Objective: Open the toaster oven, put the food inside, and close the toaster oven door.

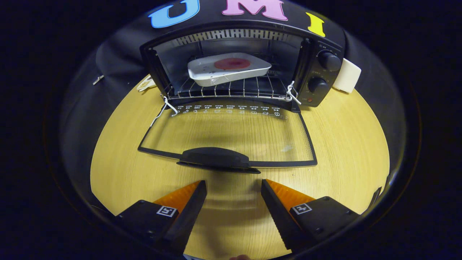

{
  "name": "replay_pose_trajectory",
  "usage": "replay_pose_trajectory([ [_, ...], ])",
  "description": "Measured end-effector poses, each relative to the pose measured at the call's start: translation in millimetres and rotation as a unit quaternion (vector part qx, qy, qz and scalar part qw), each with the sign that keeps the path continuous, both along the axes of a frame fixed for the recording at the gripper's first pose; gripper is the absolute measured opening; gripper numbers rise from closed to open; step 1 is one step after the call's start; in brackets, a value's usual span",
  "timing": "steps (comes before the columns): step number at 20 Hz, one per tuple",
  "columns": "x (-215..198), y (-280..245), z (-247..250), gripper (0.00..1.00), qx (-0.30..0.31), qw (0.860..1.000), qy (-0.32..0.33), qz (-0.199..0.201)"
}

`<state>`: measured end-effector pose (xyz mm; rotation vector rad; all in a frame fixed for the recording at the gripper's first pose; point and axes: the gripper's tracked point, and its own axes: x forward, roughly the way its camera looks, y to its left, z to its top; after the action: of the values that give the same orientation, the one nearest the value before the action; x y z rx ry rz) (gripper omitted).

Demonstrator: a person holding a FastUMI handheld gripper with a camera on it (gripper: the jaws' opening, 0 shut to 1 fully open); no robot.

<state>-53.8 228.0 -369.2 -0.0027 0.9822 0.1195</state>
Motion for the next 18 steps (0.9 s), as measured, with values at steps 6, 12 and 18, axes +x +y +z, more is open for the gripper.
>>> replay_pose_trajectory([
  [6, 12.2, 6.2, -4.4, 0.99, -0.01, 1.0, -0.002, -0.002],
  [12, 13.1, 7.2, 13.6, 0.99, -0.014, 0.998, -0.041, 0.034],
  [18, 15.0, 8.8, 65.2, 0.99, -0.004, 0.991, -0.113, 0.075],
])
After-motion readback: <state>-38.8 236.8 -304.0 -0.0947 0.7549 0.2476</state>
